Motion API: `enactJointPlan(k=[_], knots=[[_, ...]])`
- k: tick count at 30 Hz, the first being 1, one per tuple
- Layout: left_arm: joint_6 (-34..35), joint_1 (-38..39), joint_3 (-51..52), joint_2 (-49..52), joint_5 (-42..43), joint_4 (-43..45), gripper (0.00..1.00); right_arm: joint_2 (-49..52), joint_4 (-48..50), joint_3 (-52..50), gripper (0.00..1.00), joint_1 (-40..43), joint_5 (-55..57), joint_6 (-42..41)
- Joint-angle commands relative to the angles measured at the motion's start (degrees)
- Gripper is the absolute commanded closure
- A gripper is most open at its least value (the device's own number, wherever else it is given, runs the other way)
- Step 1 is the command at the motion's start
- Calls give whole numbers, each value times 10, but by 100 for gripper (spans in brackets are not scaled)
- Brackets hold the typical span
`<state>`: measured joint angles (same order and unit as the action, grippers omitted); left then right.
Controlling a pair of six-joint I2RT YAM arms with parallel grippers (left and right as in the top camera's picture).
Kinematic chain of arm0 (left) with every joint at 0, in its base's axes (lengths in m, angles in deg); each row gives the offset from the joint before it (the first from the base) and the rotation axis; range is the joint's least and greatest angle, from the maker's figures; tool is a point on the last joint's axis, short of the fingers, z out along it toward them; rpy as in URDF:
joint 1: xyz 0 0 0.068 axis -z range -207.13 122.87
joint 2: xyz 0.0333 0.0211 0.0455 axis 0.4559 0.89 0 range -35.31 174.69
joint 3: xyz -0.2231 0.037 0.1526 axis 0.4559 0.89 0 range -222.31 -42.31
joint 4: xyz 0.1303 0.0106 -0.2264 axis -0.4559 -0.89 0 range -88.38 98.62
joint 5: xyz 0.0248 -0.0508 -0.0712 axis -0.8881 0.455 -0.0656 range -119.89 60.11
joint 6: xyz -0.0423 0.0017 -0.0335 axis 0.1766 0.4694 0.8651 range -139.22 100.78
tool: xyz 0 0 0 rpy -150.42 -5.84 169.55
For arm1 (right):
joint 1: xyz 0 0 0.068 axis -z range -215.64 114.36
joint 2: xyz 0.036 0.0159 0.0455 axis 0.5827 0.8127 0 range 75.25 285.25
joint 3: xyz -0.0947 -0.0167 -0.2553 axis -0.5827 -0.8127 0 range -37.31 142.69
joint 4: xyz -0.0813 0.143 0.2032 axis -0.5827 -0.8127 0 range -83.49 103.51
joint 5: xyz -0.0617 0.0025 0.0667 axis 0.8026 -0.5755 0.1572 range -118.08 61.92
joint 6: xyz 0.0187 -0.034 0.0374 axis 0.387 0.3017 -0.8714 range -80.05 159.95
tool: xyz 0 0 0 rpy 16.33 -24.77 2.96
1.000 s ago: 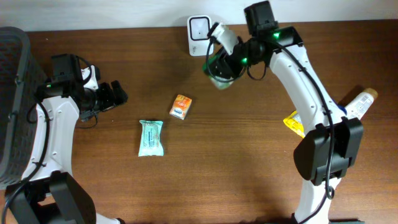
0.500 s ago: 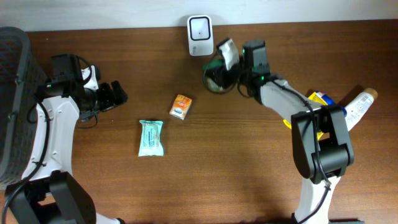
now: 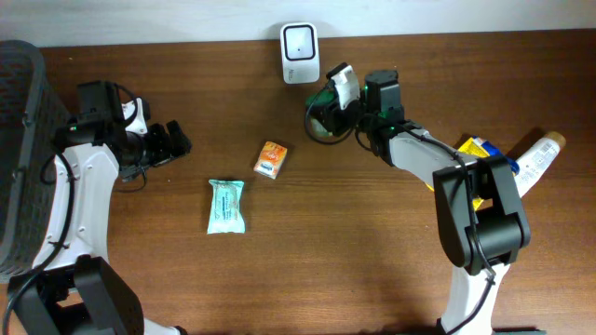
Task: Scan the item barcode
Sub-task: 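Lift the green-lidded jar and hold it up to the barcode scanner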
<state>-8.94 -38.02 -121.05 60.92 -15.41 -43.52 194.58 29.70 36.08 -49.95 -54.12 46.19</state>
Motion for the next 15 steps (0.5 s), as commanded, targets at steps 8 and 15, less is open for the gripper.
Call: enactJointPlan(k=[8, 15], knots=[[-1, -2, 3, 9, -4, 0, 1, 57, 88, 3, 39, -19, 55, 98], [-1, -2, 3, 9, -4, 0, 1, 68, 83, 3, 46, -17, 21, 98]])
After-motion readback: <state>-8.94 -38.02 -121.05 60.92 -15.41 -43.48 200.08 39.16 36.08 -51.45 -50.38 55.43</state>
